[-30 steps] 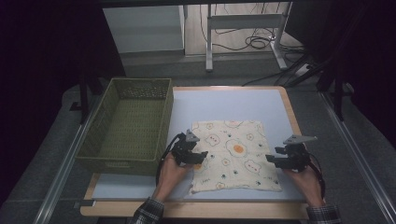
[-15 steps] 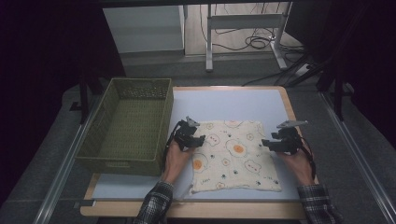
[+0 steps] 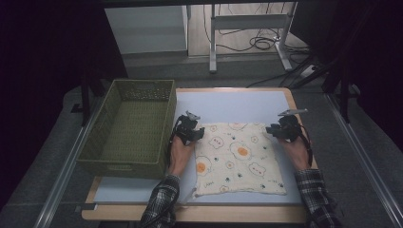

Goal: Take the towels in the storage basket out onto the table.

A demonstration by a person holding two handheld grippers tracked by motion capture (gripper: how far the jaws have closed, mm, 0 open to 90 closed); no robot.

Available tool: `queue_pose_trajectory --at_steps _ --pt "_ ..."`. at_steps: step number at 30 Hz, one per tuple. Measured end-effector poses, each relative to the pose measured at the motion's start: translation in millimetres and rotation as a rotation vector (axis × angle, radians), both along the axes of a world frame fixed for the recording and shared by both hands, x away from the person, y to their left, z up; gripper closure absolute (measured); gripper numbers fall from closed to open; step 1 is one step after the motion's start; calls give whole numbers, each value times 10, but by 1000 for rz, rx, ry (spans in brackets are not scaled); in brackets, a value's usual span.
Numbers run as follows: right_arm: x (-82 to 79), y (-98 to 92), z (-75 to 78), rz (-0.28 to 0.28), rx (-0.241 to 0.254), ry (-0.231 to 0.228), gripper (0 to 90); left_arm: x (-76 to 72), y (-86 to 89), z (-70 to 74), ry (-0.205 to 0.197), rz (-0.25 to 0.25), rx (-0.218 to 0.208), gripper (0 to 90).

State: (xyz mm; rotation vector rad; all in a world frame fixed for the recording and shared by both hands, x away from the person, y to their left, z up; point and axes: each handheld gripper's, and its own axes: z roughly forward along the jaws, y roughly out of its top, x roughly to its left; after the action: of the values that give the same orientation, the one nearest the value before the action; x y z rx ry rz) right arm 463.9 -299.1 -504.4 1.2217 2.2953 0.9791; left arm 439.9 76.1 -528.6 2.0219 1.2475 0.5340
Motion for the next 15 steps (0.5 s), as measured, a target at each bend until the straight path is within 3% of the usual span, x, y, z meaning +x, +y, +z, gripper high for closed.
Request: queue_pose_trajectory --at_steps 3,5,11,15 --pt "96 44 -32 -12 -23 -10 691 57 19 -5 5 15 -12 545" --pt "155 68 -51 -21 -11 -8 691 93 26 -20 9 27 -18 554" --pt "275 127 -95 -32 -31 -5 664 191 49 -87 21 63 -6 551" --pt "307 144 -136 -21 -35 1 661 229 55 -108 21 53 -24 540"
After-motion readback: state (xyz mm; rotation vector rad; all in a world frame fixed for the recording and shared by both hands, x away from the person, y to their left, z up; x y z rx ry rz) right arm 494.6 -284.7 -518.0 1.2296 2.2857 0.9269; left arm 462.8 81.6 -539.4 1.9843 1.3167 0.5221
